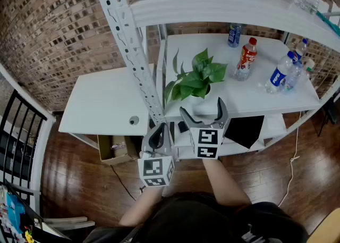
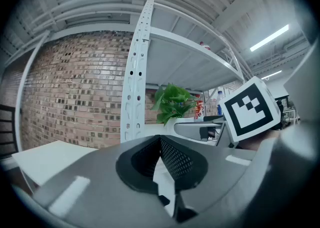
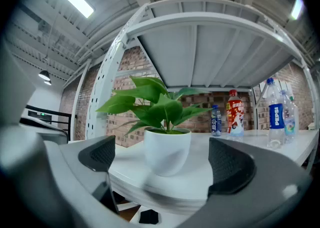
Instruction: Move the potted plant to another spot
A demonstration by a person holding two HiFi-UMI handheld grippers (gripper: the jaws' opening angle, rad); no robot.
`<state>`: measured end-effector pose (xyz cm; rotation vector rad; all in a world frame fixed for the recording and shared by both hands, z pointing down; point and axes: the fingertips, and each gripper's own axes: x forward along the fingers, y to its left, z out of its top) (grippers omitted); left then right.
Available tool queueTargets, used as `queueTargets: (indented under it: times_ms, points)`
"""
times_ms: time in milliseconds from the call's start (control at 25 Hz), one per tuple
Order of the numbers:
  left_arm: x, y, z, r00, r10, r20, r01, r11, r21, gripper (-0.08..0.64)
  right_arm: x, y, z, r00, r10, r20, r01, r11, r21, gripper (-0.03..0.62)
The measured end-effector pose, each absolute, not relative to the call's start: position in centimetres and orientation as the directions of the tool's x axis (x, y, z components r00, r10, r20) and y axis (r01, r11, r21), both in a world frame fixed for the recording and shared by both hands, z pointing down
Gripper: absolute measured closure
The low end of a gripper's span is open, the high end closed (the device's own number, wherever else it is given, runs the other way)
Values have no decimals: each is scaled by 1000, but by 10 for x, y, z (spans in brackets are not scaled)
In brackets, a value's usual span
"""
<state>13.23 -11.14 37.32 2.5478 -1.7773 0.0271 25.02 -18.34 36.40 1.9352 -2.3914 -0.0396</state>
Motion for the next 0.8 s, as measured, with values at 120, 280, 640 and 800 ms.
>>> queueTargets:
  times_ms: [120,280,640,800]
  points:
    - [128,-115,373,336,-941,38,-942,-336,14,545,255,-200,366,-195,-979,67,-978,199,63,25]
    - [123,-118,376,323,-945,47,-946,-323,18,545,256,-219,369,-189,-976,103,-979,196,61,25]
    - [117,-127,382,310,-949,56,-951,-309,31,545,259,-246,372,-168,-976,140,-982,178,65,33]
    - [114,-127,381,306,-950,55,-952,-305,29,545,255,-249,372,-172,-974,144,-981,183,64,121]
